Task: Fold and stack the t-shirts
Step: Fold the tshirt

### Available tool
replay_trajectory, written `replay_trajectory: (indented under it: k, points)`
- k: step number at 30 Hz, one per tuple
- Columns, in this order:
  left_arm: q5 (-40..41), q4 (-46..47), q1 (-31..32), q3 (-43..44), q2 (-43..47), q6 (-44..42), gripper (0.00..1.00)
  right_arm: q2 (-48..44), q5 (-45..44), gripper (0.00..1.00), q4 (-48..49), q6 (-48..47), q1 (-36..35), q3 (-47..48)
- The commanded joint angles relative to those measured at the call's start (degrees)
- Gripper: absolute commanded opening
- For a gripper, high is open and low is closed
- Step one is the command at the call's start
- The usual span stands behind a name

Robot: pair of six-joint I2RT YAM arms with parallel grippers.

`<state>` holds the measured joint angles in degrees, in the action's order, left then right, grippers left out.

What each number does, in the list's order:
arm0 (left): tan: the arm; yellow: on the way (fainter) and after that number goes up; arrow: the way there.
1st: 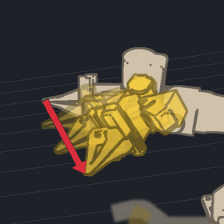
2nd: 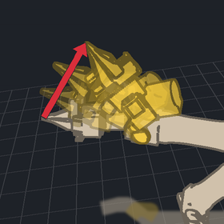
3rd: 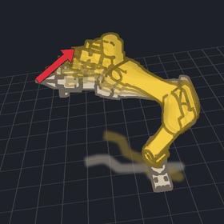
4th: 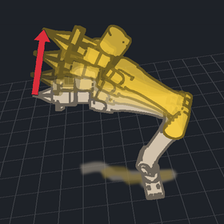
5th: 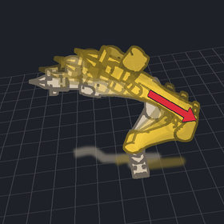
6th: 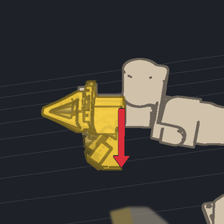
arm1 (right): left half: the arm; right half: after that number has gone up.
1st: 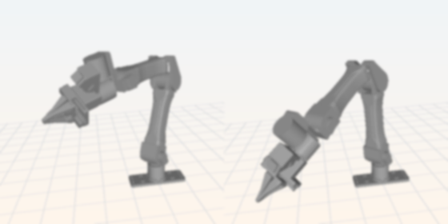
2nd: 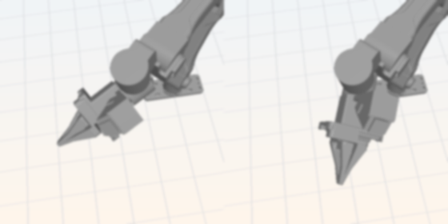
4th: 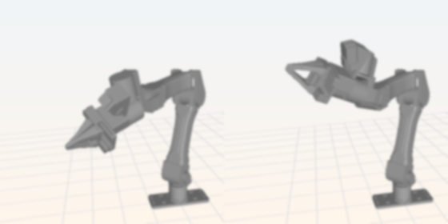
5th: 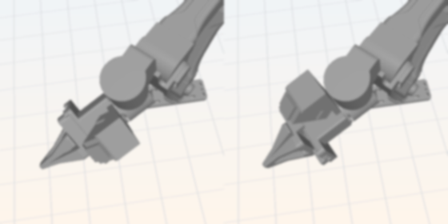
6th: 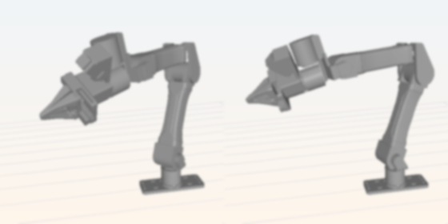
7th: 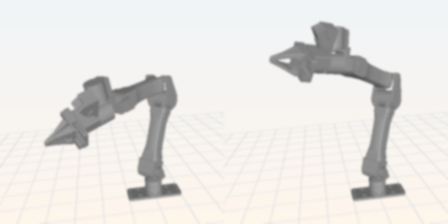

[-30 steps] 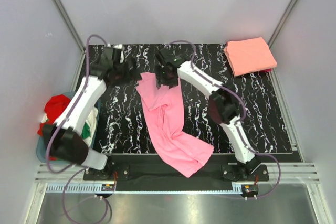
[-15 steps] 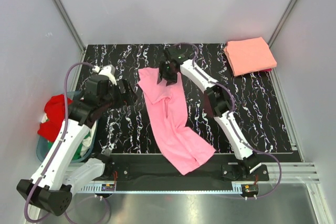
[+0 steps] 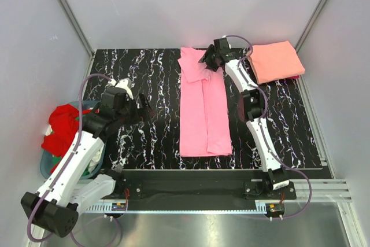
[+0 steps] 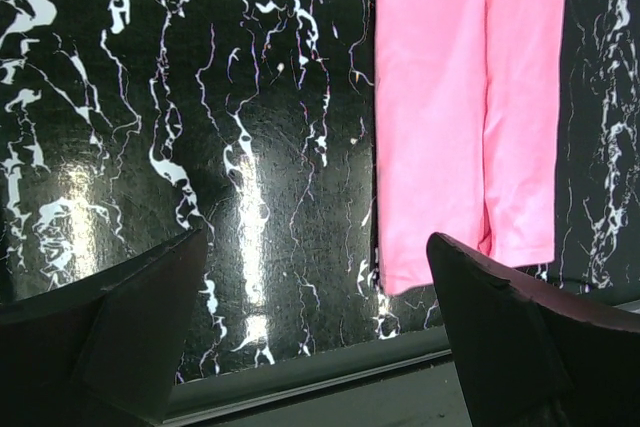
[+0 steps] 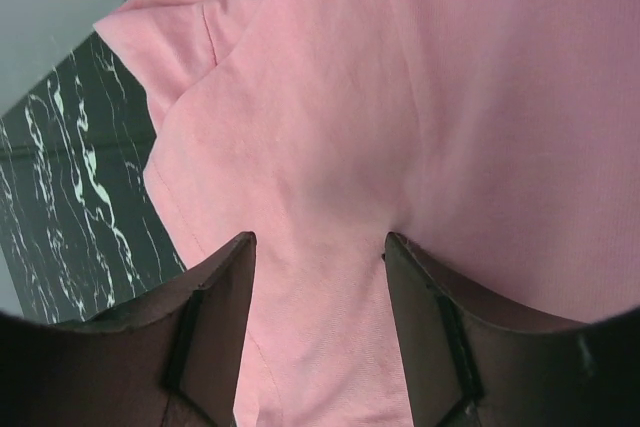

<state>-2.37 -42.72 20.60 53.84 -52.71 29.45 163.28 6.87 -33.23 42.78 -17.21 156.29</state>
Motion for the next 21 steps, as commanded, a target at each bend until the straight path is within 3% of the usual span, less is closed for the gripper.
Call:
replay_trajectory:
  k: [1,4,8,12,13,16,19,21]
  points:
    - [-0.4,4.1,1.0,0.1,-1.2,-0.1,0.99,3.0,-4.7,0.63,2.6,1.6,-0.5,-0.4]
    - [0.1,4.3,1.8,-0.3,-1.0,0.9,0.99,2.9,-2.2,0.66,3.8,0.5,-0.6,-0.4]
    - [0.9,4.5,3.2,-1.1,-0.9,2.3,0.99,0.6,2.4,0.84,5.4,-2.6,-0.5,-1.4]
    - [1.6,4.5,5.0,-2.3,-0.6,3.4,0.99,-8.0,2.2,1.0,3.0,-7.0,-0.5,-3.7]
    - [1.5,4.9,5.7,-2.6,-0.6,4.1,0.99,-10.4,2.0,1.0,2.3,-8.3,-0.6,-4.8]
    - [0.5,7.4,6.9,-5.0,-0.8,5.5,0.99,-21.6,1.6,1.0,1.3,-10.9,-0.5,-12.0]
    - [-1.6,11.8,8.2,-9.2,-1.3,7.2,0.99,-36.4,-2.0,1.0,-0.6,-11.8,-0.5,-24.9]
    - [-2.8,14.9,9.4,-13.2,-2.3,9.6,0.98,-49.3,-4.3,1.0,-0.2,-11.4,-0.5,-40.7]
